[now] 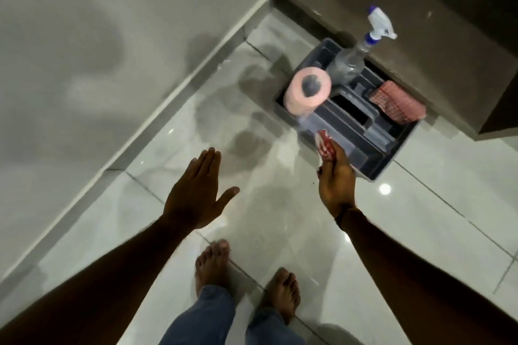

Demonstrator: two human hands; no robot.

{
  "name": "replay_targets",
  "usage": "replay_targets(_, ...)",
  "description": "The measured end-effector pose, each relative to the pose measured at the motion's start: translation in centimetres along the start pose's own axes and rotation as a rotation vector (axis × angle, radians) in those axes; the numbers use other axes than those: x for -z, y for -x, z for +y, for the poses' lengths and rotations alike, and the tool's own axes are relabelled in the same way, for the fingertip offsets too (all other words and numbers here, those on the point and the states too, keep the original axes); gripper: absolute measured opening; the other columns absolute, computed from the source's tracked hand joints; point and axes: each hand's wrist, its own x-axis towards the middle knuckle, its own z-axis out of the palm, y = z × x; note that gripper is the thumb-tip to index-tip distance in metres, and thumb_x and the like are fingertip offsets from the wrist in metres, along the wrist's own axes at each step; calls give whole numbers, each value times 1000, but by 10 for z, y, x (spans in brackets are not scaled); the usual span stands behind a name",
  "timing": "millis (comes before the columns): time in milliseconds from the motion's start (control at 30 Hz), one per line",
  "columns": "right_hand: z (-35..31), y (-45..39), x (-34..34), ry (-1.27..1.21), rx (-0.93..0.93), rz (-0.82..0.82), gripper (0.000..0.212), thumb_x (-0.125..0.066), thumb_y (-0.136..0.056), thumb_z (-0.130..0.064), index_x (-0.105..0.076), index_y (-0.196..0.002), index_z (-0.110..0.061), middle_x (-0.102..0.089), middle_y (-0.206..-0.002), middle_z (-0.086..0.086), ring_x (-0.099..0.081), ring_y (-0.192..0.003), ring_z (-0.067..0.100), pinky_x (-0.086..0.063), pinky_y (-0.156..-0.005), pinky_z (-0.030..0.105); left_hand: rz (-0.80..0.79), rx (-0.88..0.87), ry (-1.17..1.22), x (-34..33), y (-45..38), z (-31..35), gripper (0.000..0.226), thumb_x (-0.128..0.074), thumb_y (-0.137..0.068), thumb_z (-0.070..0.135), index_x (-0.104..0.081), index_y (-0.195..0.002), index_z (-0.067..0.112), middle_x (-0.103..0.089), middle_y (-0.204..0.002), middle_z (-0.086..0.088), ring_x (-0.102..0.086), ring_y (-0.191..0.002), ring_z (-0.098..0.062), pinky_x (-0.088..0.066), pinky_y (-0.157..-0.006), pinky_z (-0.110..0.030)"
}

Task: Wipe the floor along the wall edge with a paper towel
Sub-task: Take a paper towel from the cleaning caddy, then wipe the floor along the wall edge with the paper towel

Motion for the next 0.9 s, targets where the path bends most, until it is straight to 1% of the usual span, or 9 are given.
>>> replay_targets(100,-33,19,-48,15,96,-98,44,-42,-112,-8,-48,-154,-18,-56,-157,1,-61,-132,15,-56,-84,4,47,114,64,-4,39,-31,109,-7,-95,83,-14,-167,2,-17,-177,-16,-12,-166,-27,-6,-130,-35)
replay_targets(133,-45,21,-64,19,122,-135,46,-40,-112,-9,-47,-156,-22,-54,-158,-6,-60,-131,11,-56,-81,3,71,143,80,-8,49,-41,109,-7,-95,83,-15,-167,1,-18,-177,-16,-13,-165,-27,-8,-131,-36)
replay_targets(167,-53,21,-78,32,155,-168,48,-39,-112,-9,-45,-157,-24,-51,-158,-14,-60,-133,11,-59,-85,9,81,168,92,-14,56,-48,110,-6,-95,83,-14,-167,1,-16,-177,-17,-13,-165,-28,-8,-132,-36)
replay_targets(233,-63,17,-114,84,247,-243,52,-37,-111,-5,-41,-159,-22,-46,-157,-22,-56,-143,17,-61,-104,38,84,239,117,-30,65,-72,111,-4,-94,84,-11,-168,1,-12,-178,-16,-10,-166,-28,-8,-134,-37)
replay_targets(300,-63,3,-151,154,353,-315,56,-36,-108,2,-37,-161,-15,-45,-164,-11,-45,-154,19,-48,-118,58,112,302,133,-53,63,-98,109,-8,-95,83,-12,-168,1,-12,-178,-16,-11,-166,-29,-8,-134,-38)
replay_targets(467,-32,-41,-245,410,615,-401,64,-37,-101,10,-29,-163,-5,-34,-172,5,-25,-163,14,-19,-136,54,152,367,119,-122,30,-157,105,-14,-98,79,-14,-168,1,-12,-178,-19,-10,-166,-31,-7,-134,-40)
replay_targets(533,-13,-54,-273,506,702,-410,62,-36,-104,7,-30,-164,-6,-27,-174,4,-13,-166,11,-18,-136,53,165,391,131,-148,15,-170,104,-18,-98,78,-13,-168,1,-9,-178,-18,-7,-166,-31,-6,-134,-41)
replay_targets(667,26,-70,-316,718,841,-515,66,-18,-101,-4,-33,-164,-15,-27,-175,5,-15,-165,38,-26,-134,52,190,442,155,-198,-12,-186,102,-34,-96,74,-15,-168,4,-6,-179,-17,-7,-167,-33,-13,-136,-48)
replay_targets(900,51,-88,-330,809,807,-478,76,-32,-95,-12,-21,-167,-32,-18,-178,-7,-16,-164,40,-29,-131,53,290,456,113,-233,-27,-197,105,-38,-95,80,-10,-170,11,0,-180,-13,5,-167,-30,2,-136,-45)
